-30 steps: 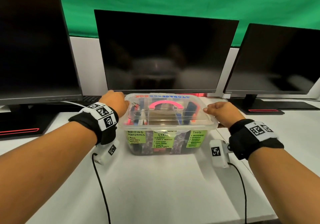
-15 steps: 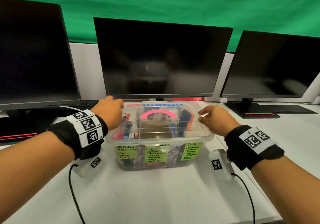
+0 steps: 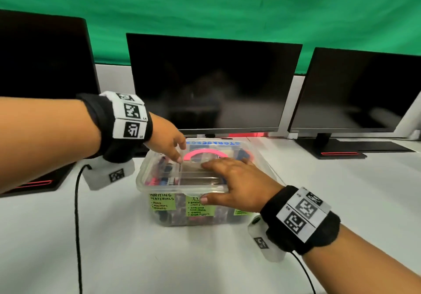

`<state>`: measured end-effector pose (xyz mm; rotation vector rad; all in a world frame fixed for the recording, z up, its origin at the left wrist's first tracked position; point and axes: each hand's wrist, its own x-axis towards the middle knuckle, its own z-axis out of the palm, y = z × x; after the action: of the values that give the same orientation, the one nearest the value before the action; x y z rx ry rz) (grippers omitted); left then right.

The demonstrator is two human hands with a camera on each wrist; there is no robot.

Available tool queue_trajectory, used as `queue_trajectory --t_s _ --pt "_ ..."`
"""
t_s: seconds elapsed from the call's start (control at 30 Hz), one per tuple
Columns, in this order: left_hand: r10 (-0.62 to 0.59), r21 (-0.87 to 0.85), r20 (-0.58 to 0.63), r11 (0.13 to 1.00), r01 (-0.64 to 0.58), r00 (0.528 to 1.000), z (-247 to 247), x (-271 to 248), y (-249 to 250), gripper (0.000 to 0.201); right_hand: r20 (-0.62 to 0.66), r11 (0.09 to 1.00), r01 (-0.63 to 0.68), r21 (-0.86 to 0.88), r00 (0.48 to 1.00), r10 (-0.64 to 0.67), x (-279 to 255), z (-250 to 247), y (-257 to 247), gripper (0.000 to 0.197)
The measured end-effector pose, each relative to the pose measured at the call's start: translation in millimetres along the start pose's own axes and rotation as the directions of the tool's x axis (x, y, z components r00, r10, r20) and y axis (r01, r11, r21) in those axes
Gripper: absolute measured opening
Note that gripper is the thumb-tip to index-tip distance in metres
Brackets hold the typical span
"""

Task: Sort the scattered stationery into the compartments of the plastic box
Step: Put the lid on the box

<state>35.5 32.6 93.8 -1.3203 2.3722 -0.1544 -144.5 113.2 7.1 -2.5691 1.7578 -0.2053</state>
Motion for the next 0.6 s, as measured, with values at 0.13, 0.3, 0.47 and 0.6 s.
queue_trajectory --t_s 0.13,0.3,0.47,0.6 --pt "0.009 -0.026 -0.112 1.000 -0.012 0.994 -15 35 4 0.054 -0.023 1.000 0.000 0.005 1.000 0.000 -3 -1 -2 0.078" --pt "-0.009 -0.064 -0.036 0.998 0.007 0.999 -11 78 20 0.076 0.002 1.000 0.004 -0.001 1.000 -0.004 -2 -2 1 0.081" --pt "-0.006 -0.051 0.003 0.999 0.006 1.000 -10 93 30 0.083 0.005 1.000 0.018 0.004 1.000 -0.018 -2 0 1 0.081" --pt "0.006 -0.066 0.027 0.998 -0.004 1.000 -15 90 33 0.078 0.014 1.000 0.025 -0.014 1.000 -0.025 -1 -2 2 0.078"
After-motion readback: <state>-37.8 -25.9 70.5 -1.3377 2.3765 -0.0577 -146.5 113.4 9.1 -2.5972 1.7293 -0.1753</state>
